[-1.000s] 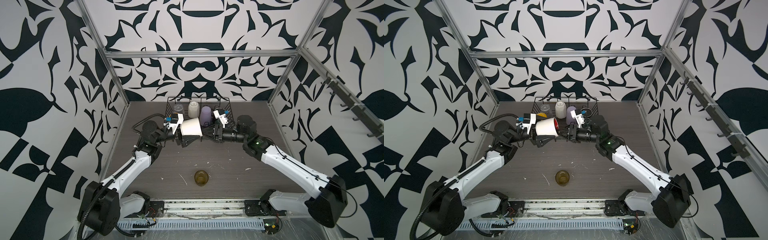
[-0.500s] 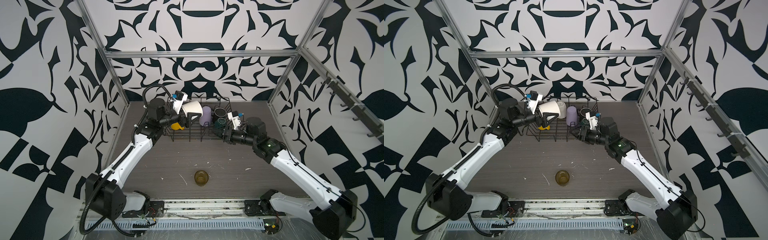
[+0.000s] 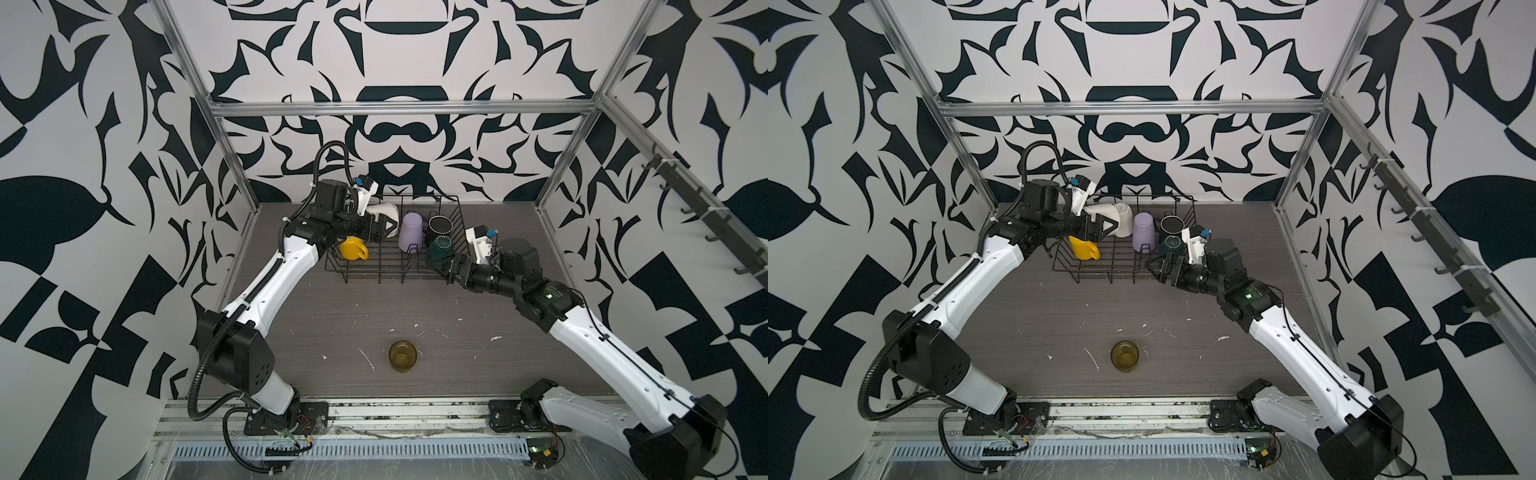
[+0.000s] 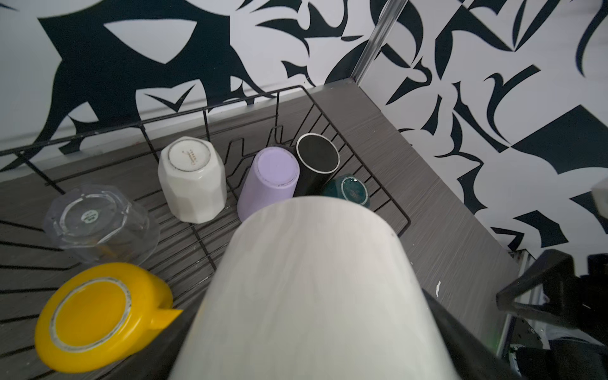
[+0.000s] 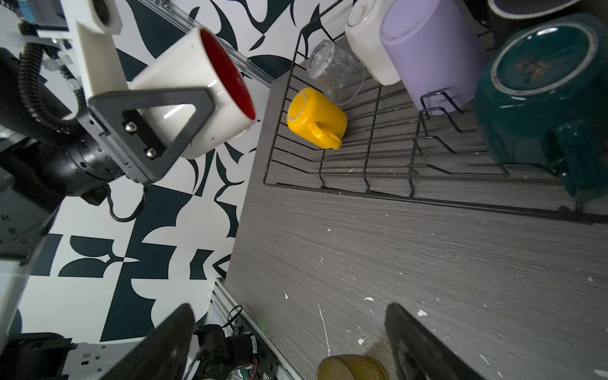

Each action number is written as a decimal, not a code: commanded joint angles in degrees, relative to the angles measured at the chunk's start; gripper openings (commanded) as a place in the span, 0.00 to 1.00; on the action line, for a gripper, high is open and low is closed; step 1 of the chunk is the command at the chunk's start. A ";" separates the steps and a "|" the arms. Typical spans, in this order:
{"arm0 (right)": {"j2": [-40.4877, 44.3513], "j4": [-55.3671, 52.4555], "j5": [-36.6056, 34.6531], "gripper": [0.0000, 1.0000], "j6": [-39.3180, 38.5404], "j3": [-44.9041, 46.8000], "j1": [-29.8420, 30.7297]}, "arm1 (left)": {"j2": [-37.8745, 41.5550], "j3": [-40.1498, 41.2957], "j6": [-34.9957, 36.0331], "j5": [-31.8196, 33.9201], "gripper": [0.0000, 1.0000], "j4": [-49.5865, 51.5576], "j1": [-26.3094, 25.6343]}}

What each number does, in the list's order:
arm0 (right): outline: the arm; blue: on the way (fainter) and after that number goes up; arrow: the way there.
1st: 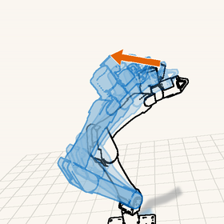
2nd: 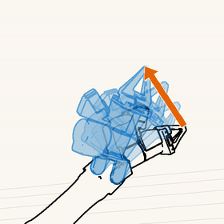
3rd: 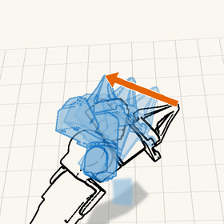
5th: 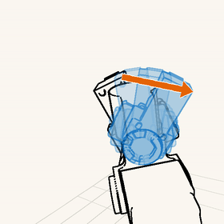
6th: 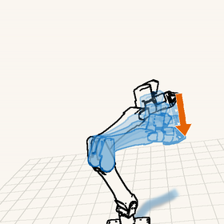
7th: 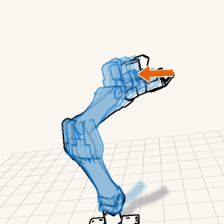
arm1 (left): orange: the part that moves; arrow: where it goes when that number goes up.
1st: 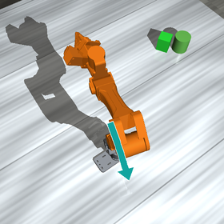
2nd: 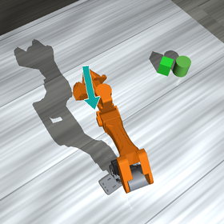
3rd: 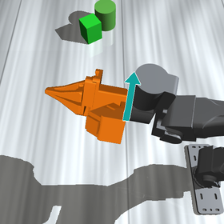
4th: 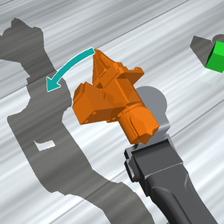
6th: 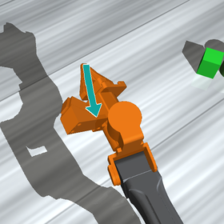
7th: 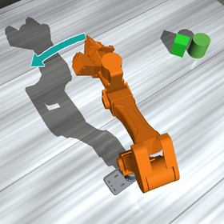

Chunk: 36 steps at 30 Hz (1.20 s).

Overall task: Load cups into a dish rack
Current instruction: Place the cup upside down at the dish rack.

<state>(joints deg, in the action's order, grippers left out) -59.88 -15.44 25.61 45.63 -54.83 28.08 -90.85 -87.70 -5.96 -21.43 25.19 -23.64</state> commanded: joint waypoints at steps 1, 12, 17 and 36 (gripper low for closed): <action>2.04 -0.95 -1.74 0.93 -2.07 -0.37 -0.30 | -1.60 -4.34 0.25 0.62 0.00 3.12 0.17; 3.74 -3.60 -1.83 0.92 -3.72 0.34 -0.65 | -12.38 -13.31 -3.61 4.37 0.00 9.01 0.14; 4.68 -4.84 -2.41 0.92 -4.44 0.51 -0.74 | -16.02 -15.46 -4.12 6.79 0.00 10.05 0.16; 4.81 -4.27 -1.65 0.92 -4.23 2.61 -1.01 | -27.76 -26.47 -5.22 10.02 0.00 20.30 -1.61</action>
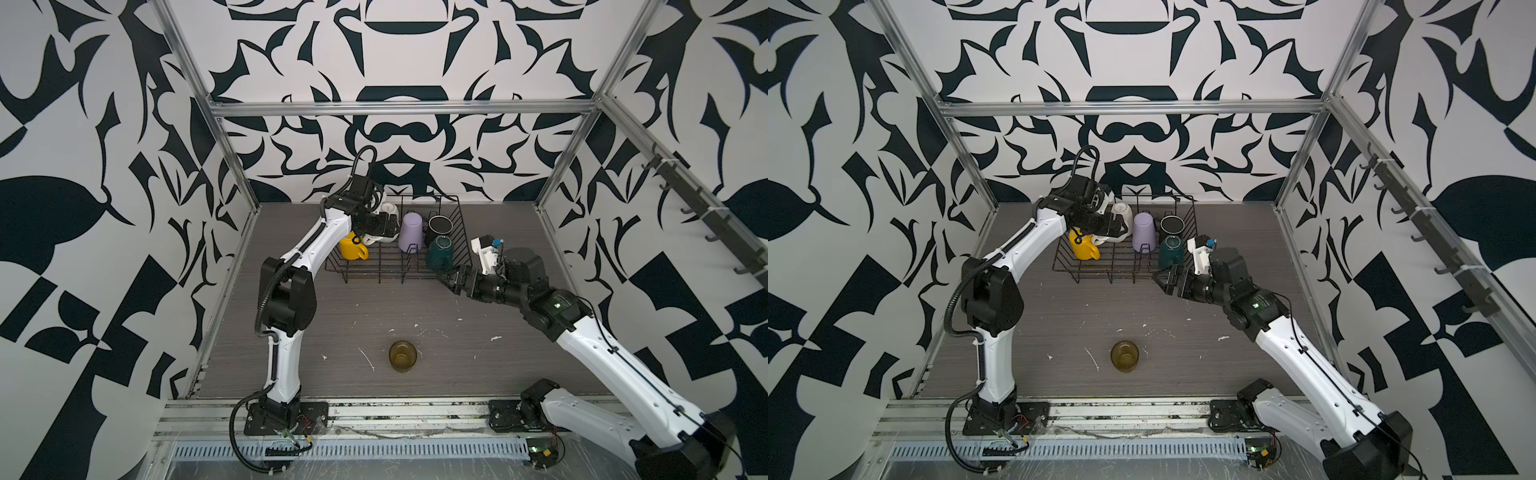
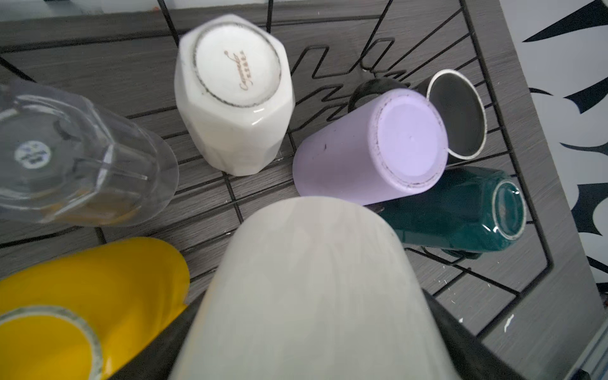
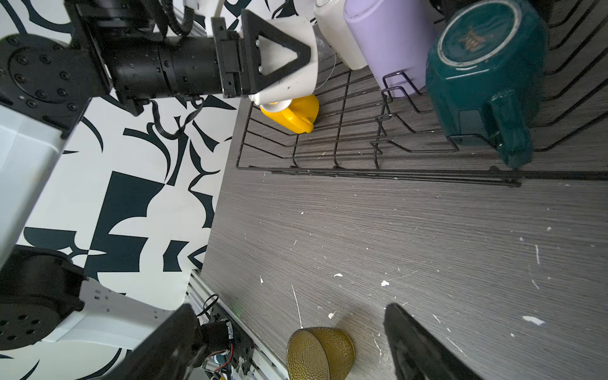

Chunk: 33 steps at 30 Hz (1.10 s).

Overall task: Load cups into a dish rack
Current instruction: Place the cup upside down at the dish rack.

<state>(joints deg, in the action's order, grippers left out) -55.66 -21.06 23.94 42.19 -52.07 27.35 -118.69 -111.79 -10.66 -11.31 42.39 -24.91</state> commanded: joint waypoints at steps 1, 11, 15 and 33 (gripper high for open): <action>0.56 1.43 0.09 0.92 -0.83 0.02 -0.35 | 0.03 -2.38 -0.59 -0.14 0.00 3.41 -0.32; 0.18 2.23 0.59 0.92 -0.60 0.52 -0.37 | -2.60 -3.13 -1.29 -0.38 0.00 7.59 -0.93; 0.20 2.51 0.74 0.92 -0.38 0.81 -0.43 | -3.88 -3.63 -1.64 -0.38 0.00 7.81 -1.26; 0.20 3.22 1.10 0.92 -0.41 1.80 -0.56 | -10.34 -7.70 -2.22 1.11 0.20 12.70 -1.47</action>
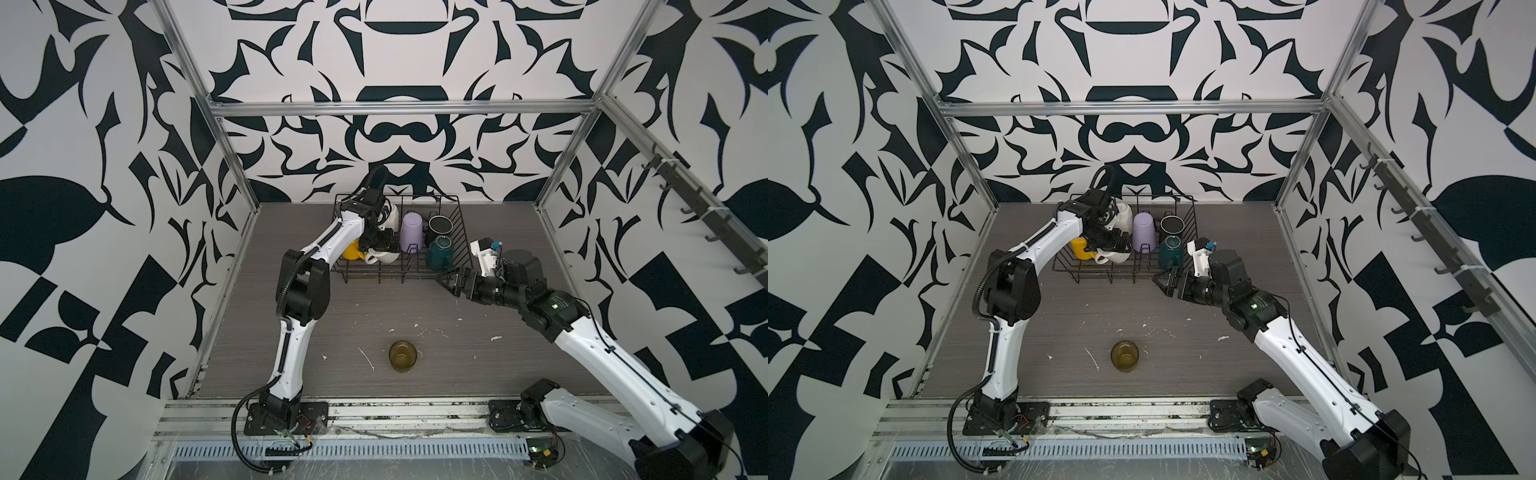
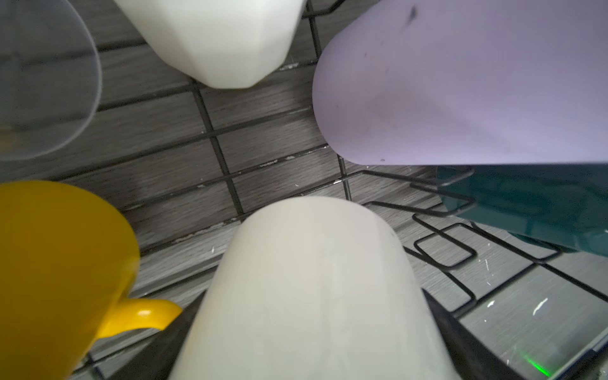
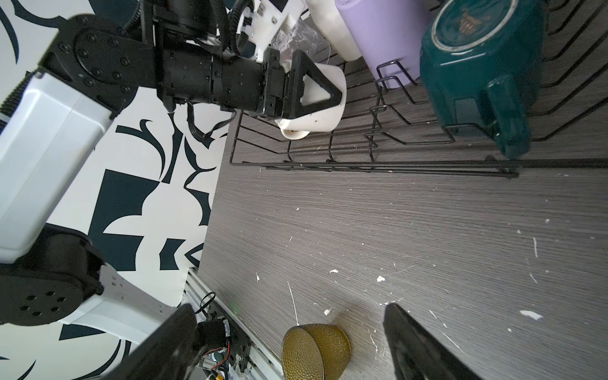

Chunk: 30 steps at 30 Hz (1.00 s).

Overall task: Load cups into a dish rack
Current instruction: Place the cup upside down at the dish rack.

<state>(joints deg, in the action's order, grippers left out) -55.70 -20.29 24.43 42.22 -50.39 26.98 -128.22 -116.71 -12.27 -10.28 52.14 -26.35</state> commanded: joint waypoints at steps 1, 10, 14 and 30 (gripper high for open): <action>0.24 2.54 0.54 0.91 -0.40 0.20 -0.18 | -1.20 -3.07 -0.65 0.17 0.22 3.38 -0.04; 0.76 2.54 0.55 0.91 -0.27 0.55 -0.26 | -3.62 -4.41 -0.77 1.28 0.42 5.43 -0.11; 1.03 2.45 0.49 0.91 -0.25 0.71 -0.35 | -4.31 -5.07 -0.75 1.65 0.46 6.38 -0.11; 1.47 2.56 0.44 0.91 -0.19 0.96 -0.44 | -6.47 -7.51 -0.48 2.99 0.68 9.68 -0.11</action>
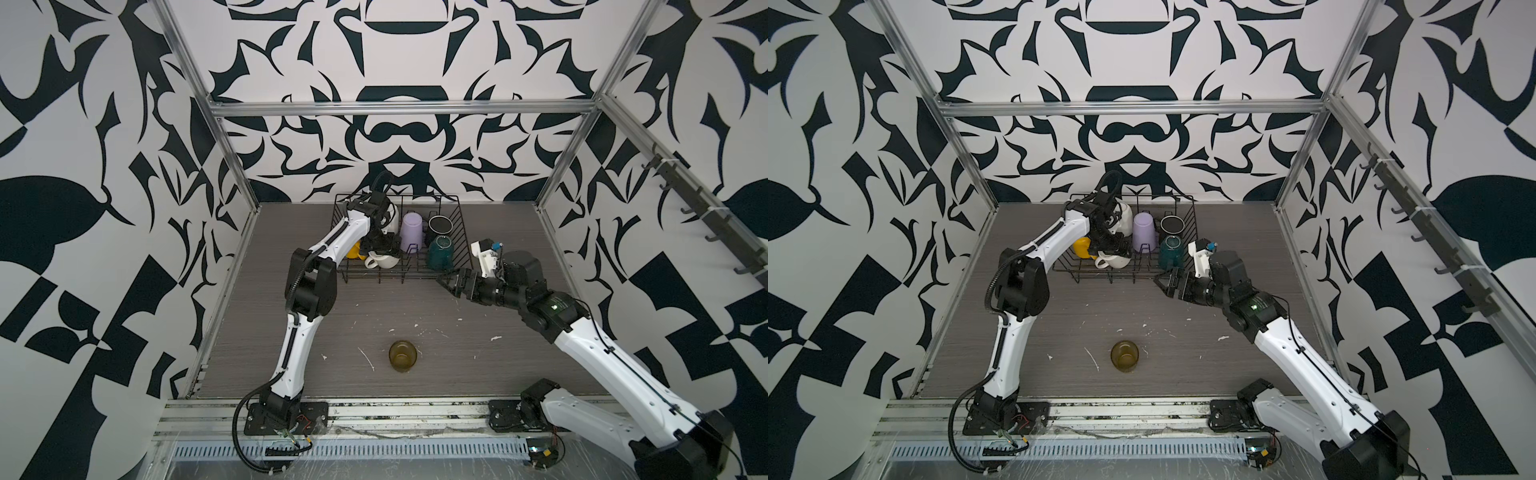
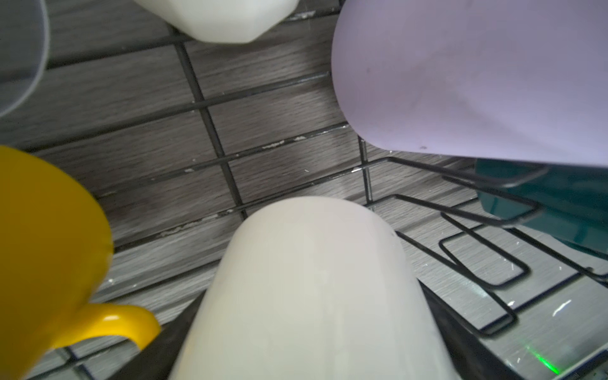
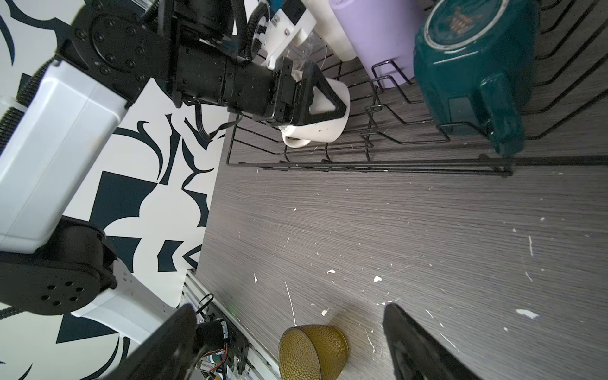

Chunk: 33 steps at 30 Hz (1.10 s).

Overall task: Load cups into a dish rack
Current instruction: Place the cup upside down at the dish rack.

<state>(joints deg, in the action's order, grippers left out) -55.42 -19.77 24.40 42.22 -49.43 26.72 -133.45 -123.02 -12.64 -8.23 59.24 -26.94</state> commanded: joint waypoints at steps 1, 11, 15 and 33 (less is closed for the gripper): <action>1.11 2.12 0.52 0.91 -0.17 -0.02 -0.17 | -1.12 -1.09 0.04 0.99 0.68 2.54 0.48; 1.09 2.22 0.60 0.91 -0.17 -0.01 -0.18 | 0.34 -0.47 0.18 1.70 1.00 1.58 0.44; 1.27 2.03 0.52 0.91 -0.13 0.03 -0.18 | 1.07 -0.42 0.05 1.31 0.99 1.66 0.46; -3.16 -11.74 -6.15 0.80 -10.05 -6.91 0.28 | 25.50 13.79 -1.41 9.60 0.99 -14.54 0.50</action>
<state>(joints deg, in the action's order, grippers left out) -58.04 -27.92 20.62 36.03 -53.01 26.74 -112.79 -112.79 -13.61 -1.23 49.84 -26.63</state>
